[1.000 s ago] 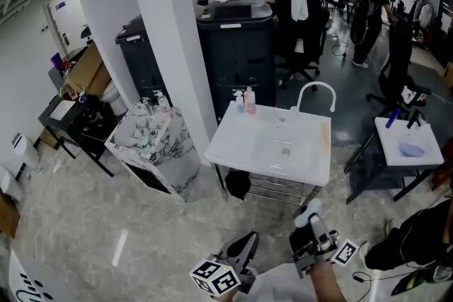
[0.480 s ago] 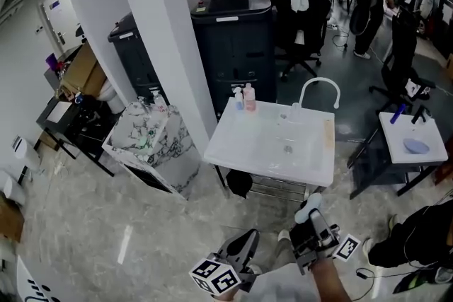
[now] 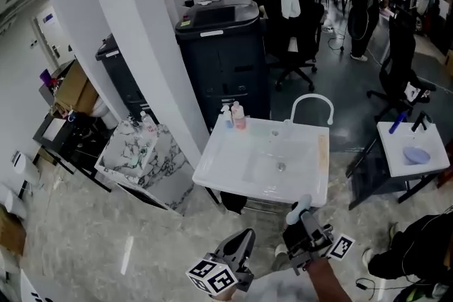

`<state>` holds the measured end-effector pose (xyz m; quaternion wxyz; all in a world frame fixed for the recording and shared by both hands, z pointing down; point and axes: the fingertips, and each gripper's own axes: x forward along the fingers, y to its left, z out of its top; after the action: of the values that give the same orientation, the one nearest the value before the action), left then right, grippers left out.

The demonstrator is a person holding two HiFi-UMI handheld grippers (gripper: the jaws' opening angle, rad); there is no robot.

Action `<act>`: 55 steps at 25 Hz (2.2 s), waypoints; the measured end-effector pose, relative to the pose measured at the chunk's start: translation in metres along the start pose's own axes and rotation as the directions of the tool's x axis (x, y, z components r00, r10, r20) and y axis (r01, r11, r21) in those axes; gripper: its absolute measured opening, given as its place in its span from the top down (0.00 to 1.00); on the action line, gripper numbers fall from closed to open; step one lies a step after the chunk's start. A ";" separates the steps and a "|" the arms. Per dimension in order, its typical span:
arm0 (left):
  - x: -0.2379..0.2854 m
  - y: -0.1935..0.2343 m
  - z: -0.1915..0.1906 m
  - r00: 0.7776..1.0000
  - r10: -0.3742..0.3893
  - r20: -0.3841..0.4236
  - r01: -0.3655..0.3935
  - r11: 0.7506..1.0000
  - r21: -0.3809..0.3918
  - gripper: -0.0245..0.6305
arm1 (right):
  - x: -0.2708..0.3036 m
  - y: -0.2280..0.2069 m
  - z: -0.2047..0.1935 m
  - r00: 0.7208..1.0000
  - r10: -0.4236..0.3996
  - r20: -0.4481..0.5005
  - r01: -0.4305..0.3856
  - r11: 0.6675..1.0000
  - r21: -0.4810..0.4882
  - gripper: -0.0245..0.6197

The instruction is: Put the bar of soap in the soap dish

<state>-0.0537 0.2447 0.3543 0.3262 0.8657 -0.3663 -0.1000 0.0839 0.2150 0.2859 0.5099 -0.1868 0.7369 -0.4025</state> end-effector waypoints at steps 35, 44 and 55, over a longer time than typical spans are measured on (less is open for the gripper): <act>0.168 0.041 0.030 0.983 0.160 0.085 -0.159 0.987 -0.021 0.96 | 0.087 -0.111 0.134 0.986 0.056 -0.156 -0.039 0.993 0.108 0.55; 0.190 0.080 0.057 0.993 0.105 0.047 -0.102 0.994 -0.048 0.96 | 0.118 -0.138 0.133 0.992 0.021 -0.127 -0.013 0.998 0.063 0.55; 0.218 0.166 0.142 0.999 0.053 -0.002 -0.053 0.999 -0.012 0.96 | 0.184 -0.198 0.116 0.996 0.000 -0.091 0.003 0.999 0.037 0.55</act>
<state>-0.0511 -0.0639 0.3655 0.3344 0.8537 -0.3881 -0.0930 0.0861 -0.0778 0.3119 0.4790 -0.1593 0.7516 -0.4246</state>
